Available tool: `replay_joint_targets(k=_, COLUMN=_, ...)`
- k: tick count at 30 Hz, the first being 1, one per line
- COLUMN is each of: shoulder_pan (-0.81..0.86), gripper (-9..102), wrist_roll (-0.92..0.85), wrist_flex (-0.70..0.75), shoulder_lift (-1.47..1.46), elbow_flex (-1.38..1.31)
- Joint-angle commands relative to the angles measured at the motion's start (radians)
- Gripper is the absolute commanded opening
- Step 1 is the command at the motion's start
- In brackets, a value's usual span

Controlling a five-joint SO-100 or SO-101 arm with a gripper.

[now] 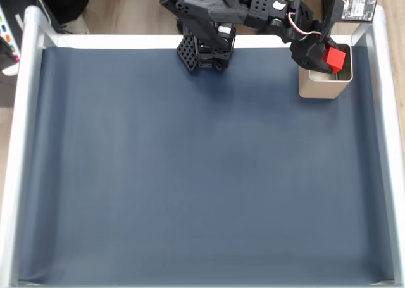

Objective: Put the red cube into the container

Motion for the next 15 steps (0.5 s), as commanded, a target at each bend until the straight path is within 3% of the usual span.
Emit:
replay_joint_targets(k=1, shoulder_pan=0.005, gripper=0, wrist_roll=0.008, wrist_flex=-0.040, shoulder_lift=0.011, elbow_flex=-0.006)
replay_joint_targets(k=15, shoulder_pan=-0.006, gripper=1, wrist_roll=0.041, wrist_flex=-0.041, shoulder_lift=0.018, elbow_flex=0.003)
